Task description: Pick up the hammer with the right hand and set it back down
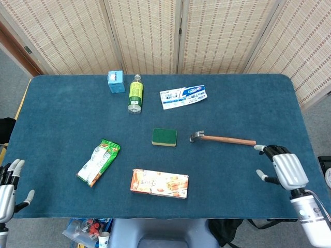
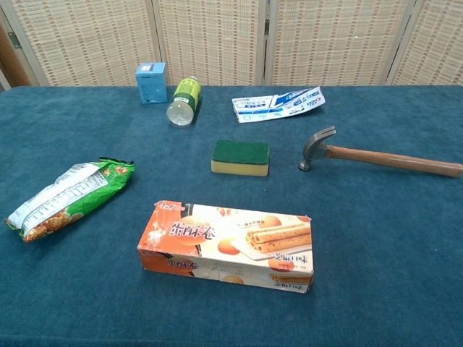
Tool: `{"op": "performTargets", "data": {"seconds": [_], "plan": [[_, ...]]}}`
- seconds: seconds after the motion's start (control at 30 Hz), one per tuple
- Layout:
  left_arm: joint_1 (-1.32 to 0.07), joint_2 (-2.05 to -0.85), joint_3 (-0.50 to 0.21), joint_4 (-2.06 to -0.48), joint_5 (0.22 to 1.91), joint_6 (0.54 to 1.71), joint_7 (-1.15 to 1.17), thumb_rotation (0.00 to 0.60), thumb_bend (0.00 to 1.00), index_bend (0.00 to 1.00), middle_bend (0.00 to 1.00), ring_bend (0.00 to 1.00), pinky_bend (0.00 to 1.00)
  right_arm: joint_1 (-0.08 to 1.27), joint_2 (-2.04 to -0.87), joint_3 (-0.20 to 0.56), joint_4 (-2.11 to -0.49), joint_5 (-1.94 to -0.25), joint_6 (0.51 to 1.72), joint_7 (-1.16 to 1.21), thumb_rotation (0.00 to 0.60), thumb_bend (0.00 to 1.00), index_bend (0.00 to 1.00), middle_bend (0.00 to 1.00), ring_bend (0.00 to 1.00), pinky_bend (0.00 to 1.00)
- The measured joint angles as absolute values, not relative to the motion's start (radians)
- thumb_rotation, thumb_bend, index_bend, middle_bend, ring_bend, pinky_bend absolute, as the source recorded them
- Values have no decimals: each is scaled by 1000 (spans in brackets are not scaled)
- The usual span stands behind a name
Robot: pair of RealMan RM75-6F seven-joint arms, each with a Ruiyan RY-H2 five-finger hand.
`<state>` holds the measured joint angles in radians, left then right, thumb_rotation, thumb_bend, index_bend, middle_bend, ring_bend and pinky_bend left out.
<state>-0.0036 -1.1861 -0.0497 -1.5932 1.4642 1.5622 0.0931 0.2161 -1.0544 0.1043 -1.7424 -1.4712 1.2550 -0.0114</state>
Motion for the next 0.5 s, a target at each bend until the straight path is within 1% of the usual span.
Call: {"op": "performTargets", "data": {"seconds": [0.1,0.23,0.37,0.5], "plan": [[1,-1188,-49,-1589,1464,1568,86,600,295,30,38,48,0,271,-1053,129,-1757,-1429,1180,-36,600,226,309,362,228,232],[8,-1191,-46,-1582,1466,1577,79,600,295,30,38,48,0,354,-1068,163,-1758,-1349,1078,-96,600,226,313,362,223,220],[14,-1193,-46,-1576,1463,1581,72,600,295,30,38,48,0,446,-1120,198,-1720,-1248,986,-163,600,226,312,363,204,205],[17,-1193,-45,-1574,1459,1582,72,600,295,30,38,48,0,526,-1188,220,-1647,-1175,926,-219,600,226,313,362,178,185]]}}
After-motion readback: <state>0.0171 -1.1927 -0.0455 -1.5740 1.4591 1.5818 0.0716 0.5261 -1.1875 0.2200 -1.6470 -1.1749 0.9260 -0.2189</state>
